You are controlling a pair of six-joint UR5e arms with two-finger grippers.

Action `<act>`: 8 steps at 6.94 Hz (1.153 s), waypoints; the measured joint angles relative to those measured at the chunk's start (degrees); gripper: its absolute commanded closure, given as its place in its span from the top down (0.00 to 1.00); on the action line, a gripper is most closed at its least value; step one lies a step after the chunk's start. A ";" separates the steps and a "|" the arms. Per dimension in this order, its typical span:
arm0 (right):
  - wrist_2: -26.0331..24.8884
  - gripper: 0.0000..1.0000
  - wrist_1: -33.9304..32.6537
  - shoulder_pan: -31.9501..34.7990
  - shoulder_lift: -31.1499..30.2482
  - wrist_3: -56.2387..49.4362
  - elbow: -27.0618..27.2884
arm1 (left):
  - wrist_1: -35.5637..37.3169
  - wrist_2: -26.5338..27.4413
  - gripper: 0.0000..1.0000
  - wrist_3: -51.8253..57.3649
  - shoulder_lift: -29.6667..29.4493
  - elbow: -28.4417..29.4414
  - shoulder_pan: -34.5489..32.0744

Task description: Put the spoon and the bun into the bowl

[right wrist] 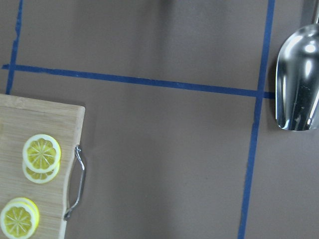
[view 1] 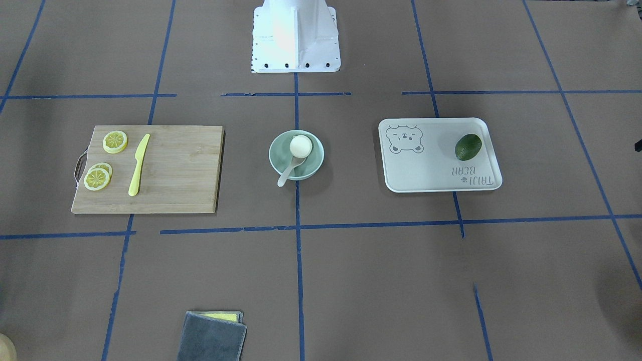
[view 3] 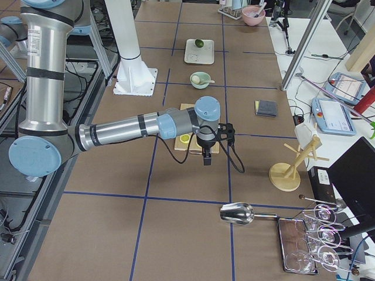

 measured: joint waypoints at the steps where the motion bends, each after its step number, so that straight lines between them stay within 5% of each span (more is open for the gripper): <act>1: 0.18 1.00 -0.75 0.38 0.27 -2.51 -1.69 | 0.07 -0.10 1.00 -0.15 -1.02 1.62 -0.05; 6: -0.96 1.00 -1.35 1.10 2.35 -4.11 -3.66 | 4.48 -1.47 1.00 -4.18 2.64 -5.97 -7.04; 8: -0.88 1.00 -1.36 1.29 2.39 -4.17 -3.20 | 11.28 6.13 1.00 -3.97 2.04 -5.97 -7.96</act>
